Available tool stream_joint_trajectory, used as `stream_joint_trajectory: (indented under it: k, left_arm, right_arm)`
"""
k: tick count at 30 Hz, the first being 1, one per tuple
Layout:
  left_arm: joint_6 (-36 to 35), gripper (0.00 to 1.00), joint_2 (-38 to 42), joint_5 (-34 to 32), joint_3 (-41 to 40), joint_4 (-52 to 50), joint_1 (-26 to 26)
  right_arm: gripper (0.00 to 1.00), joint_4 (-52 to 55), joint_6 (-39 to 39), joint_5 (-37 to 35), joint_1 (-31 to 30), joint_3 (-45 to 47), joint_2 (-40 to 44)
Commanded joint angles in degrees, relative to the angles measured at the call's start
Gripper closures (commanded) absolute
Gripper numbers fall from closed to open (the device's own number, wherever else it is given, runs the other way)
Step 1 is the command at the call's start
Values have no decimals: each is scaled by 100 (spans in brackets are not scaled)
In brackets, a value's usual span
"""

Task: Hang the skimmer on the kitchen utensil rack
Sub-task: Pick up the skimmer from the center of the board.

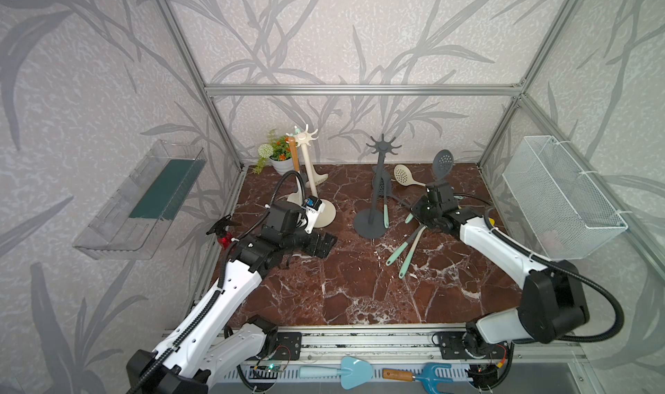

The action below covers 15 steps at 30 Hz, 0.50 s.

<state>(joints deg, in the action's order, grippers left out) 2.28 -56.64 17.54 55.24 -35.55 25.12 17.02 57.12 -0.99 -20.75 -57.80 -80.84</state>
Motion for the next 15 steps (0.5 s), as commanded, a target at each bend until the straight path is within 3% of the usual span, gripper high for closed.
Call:
stream_joint_trajectory:
  k: [1,7,11,15]
  left_arm:
    - [23,1,81,87,-31,1,43]
    - [108,1,124,486,-90,179,154]
    - [784,1,76,704,-172,546,343]
    - [1333,1,25,615,-185,765,890]
  right_arm:
    - [98,713,-707,178,-170,419,719]
    - [98,1468,-652,528,-617,1233,2209]
    - [98,1700,-575,716,-943,1446,2886]
    - [98,2073,-606,721,-1210,1507,3455]
